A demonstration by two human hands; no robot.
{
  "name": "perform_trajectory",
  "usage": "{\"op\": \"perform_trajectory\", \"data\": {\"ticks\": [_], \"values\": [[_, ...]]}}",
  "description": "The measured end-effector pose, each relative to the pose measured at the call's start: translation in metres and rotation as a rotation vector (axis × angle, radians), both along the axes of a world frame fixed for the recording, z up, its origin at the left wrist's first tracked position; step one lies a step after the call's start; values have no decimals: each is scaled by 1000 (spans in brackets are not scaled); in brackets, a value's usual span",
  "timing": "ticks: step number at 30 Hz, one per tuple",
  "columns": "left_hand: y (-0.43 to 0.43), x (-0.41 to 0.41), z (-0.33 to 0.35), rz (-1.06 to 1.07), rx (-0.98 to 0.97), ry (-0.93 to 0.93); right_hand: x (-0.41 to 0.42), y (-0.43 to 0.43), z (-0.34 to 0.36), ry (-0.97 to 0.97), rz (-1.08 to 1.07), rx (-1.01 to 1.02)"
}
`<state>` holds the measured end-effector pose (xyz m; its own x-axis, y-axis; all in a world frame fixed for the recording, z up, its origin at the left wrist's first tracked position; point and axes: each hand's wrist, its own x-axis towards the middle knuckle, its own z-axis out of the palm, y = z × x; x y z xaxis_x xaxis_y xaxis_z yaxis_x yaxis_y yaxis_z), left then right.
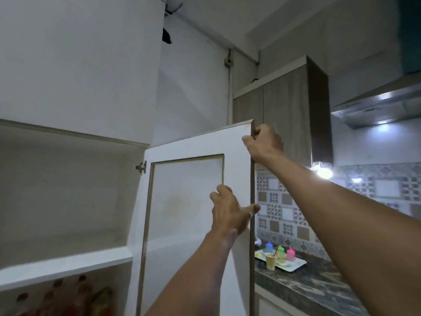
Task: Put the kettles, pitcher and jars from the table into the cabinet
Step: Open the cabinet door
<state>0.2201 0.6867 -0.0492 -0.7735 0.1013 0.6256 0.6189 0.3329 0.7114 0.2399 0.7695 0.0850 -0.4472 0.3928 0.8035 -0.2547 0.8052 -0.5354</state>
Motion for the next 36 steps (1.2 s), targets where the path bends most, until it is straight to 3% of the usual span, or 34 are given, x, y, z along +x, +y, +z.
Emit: {"op": "perform_trajectory", "data": {"ticks": [10, 17, 21, 25, 28, 36], "values": [[89, -68, -14, -11, -40, 0, -73, 104, -7, -2, 97, -93], [76, -67, -15, 0, -78, 16, -63, 90, -14, 46, 80, -79], [53, -50, -7, 18, -130, -17, -36, 58, -15, -21, -114, 32], [-3, -22, -9, 128, -249, -2, -5, 8, -34, 48, -258, 267], [-69, -4, -20, 296, -408, 25, 3, -47, -56, -82, -125, 371], [-292, 18, -58, 750, -465, -122, -27, -252, -137, -330, 242, 471]]}}
